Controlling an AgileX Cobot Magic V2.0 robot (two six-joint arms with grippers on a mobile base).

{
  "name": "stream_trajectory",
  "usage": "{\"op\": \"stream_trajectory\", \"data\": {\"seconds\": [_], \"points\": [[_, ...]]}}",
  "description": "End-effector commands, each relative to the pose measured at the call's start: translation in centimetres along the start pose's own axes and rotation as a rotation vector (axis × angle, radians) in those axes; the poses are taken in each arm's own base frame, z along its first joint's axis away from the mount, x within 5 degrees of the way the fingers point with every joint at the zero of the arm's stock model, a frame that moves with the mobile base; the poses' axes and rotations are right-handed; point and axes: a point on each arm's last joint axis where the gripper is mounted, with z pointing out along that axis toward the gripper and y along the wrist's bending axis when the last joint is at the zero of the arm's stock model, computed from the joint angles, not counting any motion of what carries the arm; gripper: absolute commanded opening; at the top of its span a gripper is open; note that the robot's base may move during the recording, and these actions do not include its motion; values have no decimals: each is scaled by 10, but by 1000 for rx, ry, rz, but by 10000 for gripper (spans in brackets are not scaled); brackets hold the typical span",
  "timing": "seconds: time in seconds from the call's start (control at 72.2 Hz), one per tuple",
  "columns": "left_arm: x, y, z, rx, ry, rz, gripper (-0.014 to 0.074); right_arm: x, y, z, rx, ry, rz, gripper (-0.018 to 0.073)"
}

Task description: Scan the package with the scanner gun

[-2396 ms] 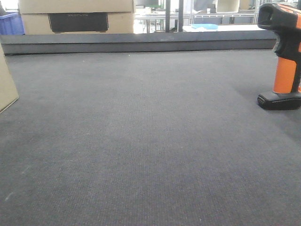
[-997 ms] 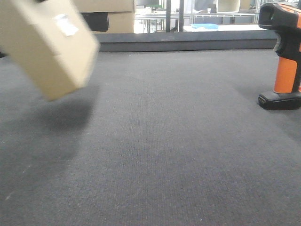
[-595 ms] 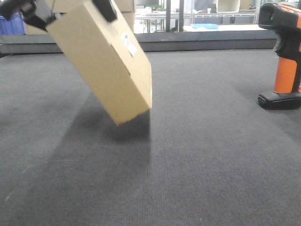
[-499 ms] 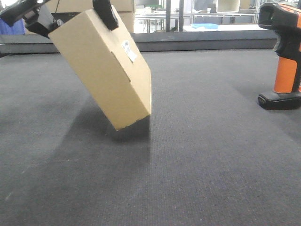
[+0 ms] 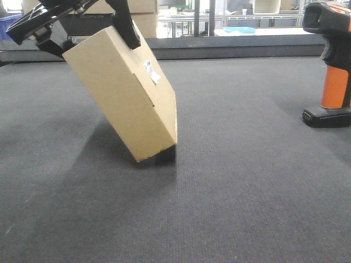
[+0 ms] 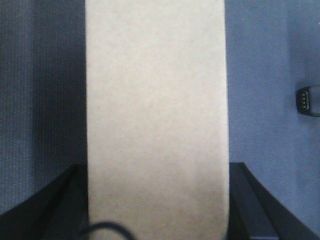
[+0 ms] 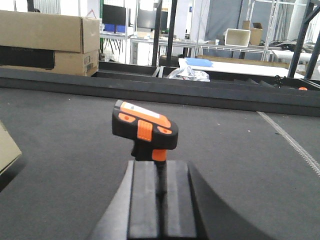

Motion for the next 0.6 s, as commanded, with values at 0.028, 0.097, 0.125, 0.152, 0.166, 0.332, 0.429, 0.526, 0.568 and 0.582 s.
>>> {"op": "stream_trajectory", "data": {"seconds": [0.028, 0.097, 0.125, 0.152, 0.166, 0.332, 0.429, 0.526, 0.568, 0.582], "points": [[-1, -6, -5, 29, -27, -1, -111, -10, -1, 16, 0, 67, -24, -169], [-1, -6, -5, 28, -25, 5, -111, -9, -1, 28, -2, 114, -24, -169], [-1, -6, -5, 28, -25, 7, -111, -8, -1, 35, -3, 127, -24, -169], [-1, -6, -5, 28, -25, 7, -111, -7, -1, 40, -4, 133, -24, -169], [-1, -6, -5, 28, -25, 7, -111, -7, -1, 41, -4, 128, -24, -169], [-3, -6, -5, 37, -48, 7, -111, -9, 0, 68, -4, 64, -17, -169], [-6, -8, -5, 49, -79, 6, -111, -7, 0, 80, -1, 58, 3, -169], [-8, -8, -5, 55, -97, 6, -111, 2, -1, 94, 10, 92, 50, -169], [-8, -8, -5, 56, -99, 6, -111, 8, -1, 101, 19, 128, 80, -169], [-8, -8, -5, 56, -99, 6, -111, 10, -1, 103, 21, 141, 88, -169]]}}
